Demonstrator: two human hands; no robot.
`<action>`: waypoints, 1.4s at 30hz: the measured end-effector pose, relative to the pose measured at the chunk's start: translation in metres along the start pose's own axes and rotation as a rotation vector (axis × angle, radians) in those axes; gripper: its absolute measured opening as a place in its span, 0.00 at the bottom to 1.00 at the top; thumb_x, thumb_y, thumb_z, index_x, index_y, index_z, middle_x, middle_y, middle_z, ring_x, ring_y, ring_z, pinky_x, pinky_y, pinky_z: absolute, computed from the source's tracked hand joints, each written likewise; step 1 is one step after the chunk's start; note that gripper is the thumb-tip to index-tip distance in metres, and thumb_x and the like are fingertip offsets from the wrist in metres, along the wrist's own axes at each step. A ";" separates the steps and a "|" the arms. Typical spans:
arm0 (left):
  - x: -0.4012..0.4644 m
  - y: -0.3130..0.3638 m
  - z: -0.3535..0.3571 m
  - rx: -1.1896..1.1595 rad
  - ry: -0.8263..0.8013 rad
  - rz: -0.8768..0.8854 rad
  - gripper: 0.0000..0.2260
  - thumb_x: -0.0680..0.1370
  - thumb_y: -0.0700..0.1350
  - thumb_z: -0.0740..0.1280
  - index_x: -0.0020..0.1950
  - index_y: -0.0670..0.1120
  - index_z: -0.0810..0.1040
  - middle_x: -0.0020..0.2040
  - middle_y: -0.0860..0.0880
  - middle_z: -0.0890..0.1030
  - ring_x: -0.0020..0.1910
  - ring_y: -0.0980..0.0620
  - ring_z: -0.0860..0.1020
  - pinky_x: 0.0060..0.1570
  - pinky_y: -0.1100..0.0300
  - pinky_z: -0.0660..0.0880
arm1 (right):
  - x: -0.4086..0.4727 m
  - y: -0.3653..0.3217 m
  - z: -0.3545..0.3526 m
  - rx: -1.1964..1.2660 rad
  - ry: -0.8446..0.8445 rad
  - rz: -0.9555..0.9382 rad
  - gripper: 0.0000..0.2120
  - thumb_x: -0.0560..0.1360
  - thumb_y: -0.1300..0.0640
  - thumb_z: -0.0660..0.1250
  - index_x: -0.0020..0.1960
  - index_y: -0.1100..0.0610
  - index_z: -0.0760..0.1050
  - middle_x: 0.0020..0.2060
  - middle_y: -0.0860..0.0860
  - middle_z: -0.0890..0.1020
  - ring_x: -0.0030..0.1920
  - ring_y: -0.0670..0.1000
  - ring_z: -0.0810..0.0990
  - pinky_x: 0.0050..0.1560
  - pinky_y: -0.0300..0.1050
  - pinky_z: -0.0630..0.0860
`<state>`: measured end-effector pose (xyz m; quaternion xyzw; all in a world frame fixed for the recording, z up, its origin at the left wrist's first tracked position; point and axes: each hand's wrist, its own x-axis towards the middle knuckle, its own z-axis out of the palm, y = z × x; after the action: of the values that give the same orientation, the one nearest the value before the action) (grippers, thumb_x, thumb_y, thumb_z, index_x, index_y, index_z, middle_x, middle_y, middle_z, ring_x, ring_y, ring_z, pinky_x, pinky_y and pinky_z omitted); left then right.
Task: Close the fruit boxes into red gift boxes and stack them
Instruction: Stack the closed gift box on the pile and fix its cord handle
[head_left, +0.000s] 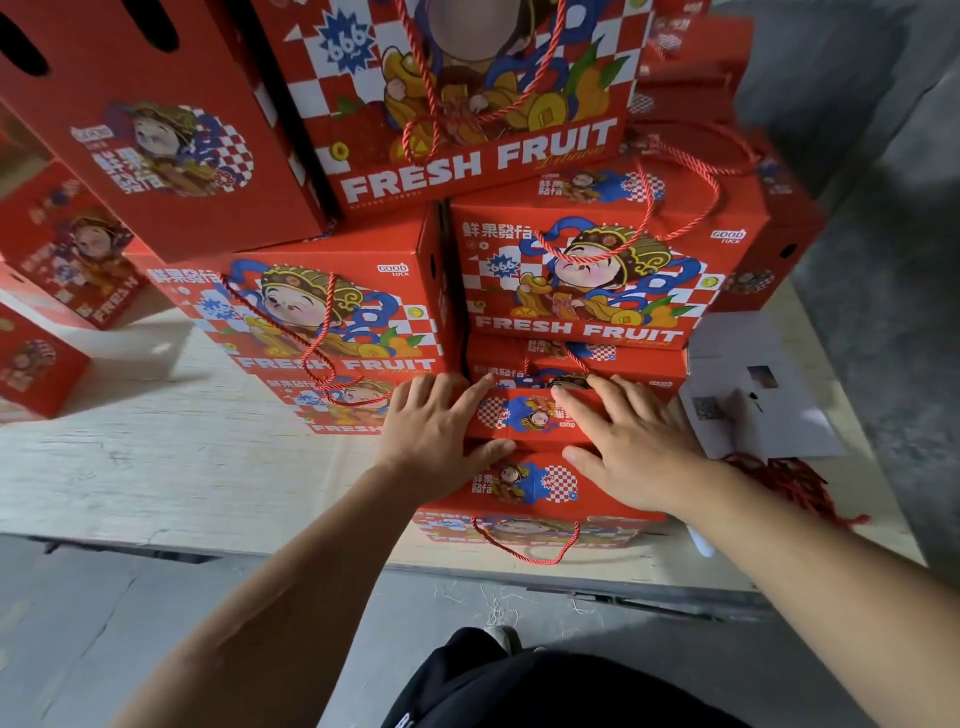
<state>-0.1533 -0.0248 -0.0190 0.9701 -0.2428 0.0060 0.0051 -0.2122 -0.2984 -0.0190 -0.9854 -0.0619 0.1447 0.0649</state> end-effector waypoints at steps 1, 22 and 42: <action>-0.001 0.000 0.001 -0.016 -0.002 0.006 0.43 0.75 0.81 0.43 0.82 0.58 0.60 0.71 0.51 0.73 0.69 0.46 0.71 0.73 0.45 0.65 | -0.001 -0.004 -0.003 0.016 -0.013 0.017 0.35 0.81 0.29 0.46 0.78 0.33 0.28 0.83 0.49 0.39 0.82 0.58 0.37 0.79 0.64 0.41; 0.037 -0.004 -0.017 -0.192 -0.327 -0.002 0.47 0.69 0.76 0.32 0.79 0.58 0.63 0.74 0.48 0.71 0.74 0.41 0.69 0.73 0.43 0.61 | -0.061 -0.082 0.033 0.010 0.227 -0.026 0.38 0.78 0.37 0.63 0.82 0.49 0.57 0.73 0.53 0.74 0.74 0.58 0.71 0.80 0.56 0.59; 0.020 -0.004 0.010 -0.135 -0.046 0.025 0.44 0.74 0.81 0.40 0.78 0.56 0.66 0.70 0.51 0.75 0.69 0.45 0.71 0.67 0.45 0.63 | -0.073 -0.090 -0.018 0.307 0.413 0.186 0.30 0.79 0.37 0.63 0.78 0.45 0.65 0.75 0.46 0.72 0.74 0.49 0.71 0.70 0.49 0.72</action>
<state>-0.1337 -0.0307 -0.0284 0.9643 -0.2548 -0.0323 0.0648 -0.2853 -0.2223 0.0313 -0.9741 0.0661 -0.0465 0.2113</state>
